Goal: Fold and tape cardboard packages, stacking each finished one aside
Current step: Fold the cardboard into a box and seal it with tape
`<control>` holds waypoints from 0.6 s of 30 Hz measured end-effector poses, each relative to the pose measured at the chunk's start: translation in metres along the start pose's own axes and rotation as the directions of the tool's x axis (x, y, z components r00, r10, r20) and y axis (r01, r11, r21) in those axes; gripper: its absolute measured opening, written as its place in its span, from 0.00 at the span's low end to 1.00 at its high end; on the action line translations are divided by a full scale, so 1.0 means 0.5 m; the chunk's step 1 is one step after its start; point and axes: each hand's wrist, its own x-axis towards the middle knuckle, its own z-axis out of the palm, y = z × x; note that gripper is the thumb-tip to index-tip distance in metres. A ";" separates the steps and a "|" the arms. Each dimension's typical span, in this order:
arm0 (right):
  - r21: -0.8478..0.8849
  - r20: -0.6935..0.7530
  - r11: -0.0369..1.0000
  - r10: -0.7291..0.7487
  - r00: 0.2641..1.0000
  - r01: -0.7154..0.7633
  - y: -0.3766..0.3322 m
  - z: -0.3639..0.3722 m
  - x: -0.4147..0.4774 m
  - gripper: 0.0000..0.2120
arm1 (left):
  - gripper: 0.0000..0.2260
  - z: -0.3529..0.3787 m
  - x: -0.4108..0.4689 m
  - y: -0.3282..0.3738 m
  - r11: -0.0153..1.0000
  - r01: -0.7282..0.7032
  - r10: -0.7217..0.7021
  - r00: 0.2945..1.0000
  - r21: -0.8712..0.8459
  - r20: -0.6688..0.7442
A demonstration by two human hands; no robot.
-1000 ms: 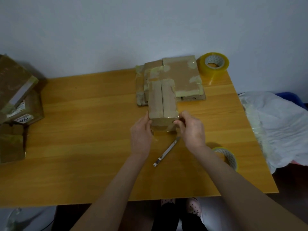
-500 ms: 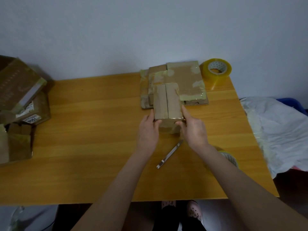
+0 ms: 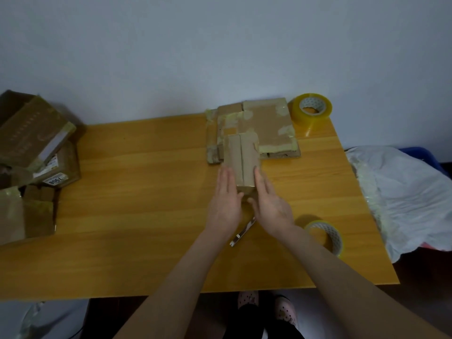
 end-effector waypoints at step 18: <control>0.451 0.105 0.849 0.254 0.962 -0.274 -0.017 -0.028 0.092 0.25 | 0.17 -0.012 0.076 0.007 0.810 0.351 -0.329 0.935 -0.469 0.131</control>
